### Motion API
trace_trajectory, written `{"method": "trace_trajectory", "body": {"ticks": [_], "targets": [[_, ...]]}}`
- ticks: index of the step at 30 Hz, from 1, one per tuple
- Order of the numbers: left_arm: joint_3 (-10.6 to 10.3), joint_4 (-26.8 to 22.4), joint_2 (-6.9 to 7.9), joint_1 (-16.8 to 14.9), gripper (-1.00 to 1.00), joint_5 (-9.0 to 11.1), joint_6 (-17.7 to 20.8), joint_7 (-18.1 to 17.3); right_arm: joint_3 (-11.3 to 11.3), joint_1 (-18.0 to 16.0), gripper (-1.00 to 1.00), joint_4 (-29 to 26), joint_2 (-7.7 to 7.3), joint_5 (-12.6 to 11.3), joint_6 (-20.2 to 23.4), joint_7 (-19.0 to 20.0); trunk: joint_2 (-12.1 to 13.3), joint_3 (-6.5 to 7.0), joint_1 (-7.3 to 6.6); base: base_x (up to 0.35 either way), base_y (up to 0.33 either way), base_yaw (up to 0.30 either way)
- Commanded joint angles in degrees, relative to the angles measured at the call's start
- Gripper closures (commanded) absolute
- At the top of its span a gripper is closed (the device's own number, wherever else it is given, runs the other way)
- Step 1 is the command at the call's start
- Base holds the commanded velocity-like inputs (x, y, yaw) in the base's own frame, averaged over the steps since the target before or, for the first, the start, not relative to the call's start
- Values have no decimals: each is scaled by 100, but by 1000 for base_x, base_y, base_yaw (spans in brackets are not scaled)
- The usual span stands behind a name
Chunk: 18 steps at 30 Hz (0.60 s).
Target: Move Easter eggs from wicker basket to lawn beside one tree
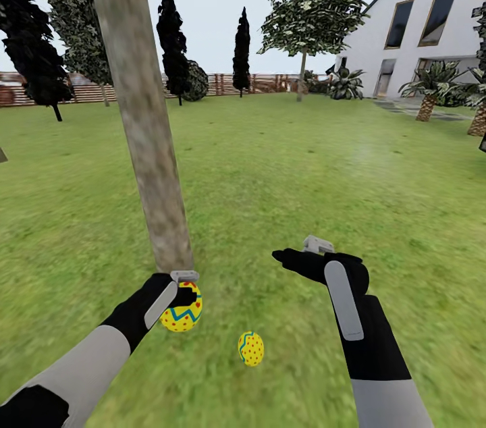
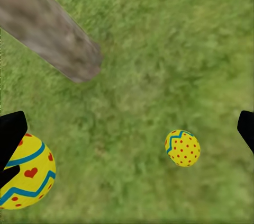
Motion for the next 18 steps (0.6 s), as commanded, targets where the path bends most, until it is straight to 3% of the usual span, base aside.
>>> {"method": "trace_trajectory", "body": {"ticks": [1, 10, 18], "targets": [[-37, -9, 8, -5, 100, 55, 11, 49, 1, -5, -100, -5, 2, -59, 14, -59, -45, -24, 22, 0, 0, 0], [-61, 0, -1, 3, 100, 31, -66, 43, 0, -5, -100, 2, -5, -67, 14, -32, -406, -186, 220, 0, 0, 0], [-77, 456, -43, -5, 100, 26, -575, 25, -14, -5, -100, 4, -5, -82, 14, -14, -726, -329, 396, 0, 0, 0]]}}
